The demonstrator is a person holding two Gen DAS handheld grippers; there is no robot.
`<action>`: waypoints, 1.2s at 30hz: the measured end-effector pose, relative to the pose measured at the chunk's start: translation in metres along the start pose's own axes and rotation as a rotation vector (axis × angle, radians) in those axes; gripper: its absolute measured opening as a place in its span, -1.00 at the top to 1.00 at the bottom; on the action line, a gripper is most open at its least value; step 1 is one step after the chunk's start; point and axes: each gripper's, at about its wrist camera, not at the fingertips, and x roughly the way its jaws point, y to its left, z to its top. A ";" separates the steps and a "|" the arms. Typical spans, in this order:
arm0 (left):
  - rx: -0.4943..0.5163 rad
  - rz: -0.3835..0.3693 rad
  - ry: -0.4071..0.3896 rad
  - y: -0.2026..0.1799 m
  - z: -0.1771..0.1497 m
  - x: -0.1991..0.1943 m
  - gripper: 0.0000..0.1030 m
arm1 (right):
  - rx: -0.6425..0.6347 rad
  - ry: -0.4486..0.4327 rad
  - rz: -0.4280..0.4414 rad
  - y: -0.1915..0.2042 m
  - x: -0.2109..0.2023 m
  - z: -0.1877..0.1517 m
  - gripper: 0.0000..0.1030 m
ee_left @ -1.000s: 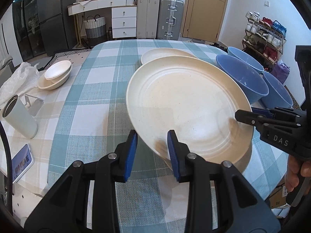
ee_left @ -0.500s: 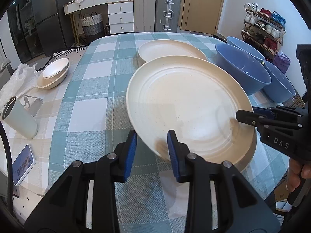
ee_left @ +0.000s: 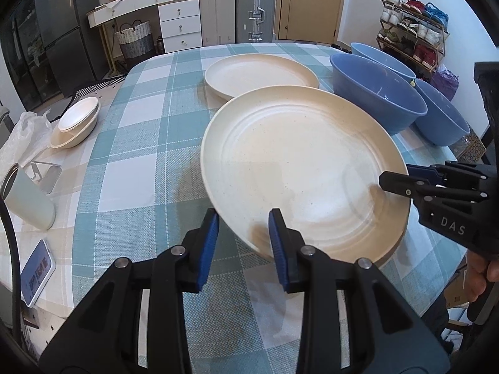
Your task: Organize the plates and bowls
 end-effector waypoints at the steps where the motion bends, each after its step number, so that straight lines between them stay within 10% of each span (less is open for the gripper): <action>1: 0.008 0.001 0.006 -0.002 0.000 0.001 0.44 | -0.002 0.000 -0.003 -0.001 0.000 -0.001 0.53; 28: 0.067 -0.022 0.056 -0.016 -0.007 0.009 0.26 | -0.025 0.032 -0.069 0.001 -0.001 -0.011 0.44; 36: 0.052 -0.020 0.069 -0.014 -0.007 0.012 -0.19 | -0.019 0.036 -0.071 -0.002 0.004 -0.016 0.18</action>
